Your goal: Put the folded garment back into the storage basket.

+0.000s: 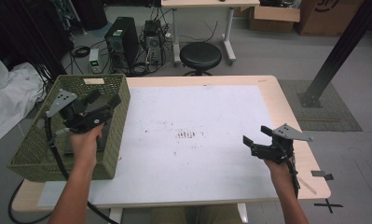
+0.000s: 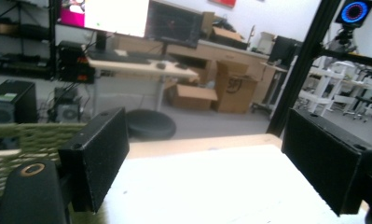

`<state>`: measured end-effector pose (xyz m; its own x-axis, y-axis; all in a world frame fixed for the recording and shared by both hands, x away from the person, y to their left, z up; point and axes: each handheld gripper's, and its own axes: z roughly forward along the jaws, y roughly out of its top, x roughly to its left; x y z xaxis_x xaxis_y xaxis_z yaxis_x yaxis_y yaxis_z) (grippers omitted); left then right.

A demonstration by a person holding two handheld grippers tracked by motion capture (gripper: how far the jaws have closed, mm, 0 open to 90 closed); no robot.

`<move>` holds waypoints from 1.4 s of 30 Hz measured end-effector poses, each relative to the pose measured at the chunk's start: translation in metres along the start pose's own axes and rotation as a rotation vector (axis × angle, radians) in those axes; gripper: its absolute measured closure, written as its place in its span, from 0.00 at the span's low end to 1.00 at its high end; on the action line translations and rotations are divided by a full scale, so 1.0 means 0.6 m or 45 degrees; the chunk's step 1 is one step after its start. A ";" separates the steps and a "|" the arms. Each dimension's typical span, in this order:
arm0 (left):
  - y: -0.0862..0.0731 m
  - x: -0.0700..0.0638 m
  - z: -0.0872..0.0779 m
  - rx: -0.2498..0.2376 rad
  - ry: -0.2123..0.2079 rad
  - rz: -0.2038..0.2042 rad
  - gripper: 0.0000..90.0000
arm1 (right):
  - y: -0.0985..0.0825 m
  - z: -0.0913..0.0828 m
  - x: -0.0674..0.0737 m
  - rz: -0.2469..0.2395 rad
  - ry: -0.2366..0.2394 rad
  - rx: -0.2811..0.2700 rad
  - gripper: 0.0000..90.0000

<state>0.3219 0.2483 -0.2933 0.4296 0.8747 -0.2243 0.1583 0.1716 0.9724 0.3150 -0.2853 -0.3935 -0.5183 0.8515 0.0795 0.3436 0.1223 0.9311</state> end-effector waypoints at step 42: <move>-0.193 -0.162 0.119 0.162 -0.121 0.088 0.18 | -0.019 -0.005 -0.017 0.007 -0.088 -0.046 0.17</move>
<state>0.3250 0.1113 -0.3890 0.5246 0.8345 -0.1686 0.2344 0.0488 0.9709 0.3141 -0.2971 -0.4036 -0.4608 0.8854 0.0612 0.3173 0.0999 0.9430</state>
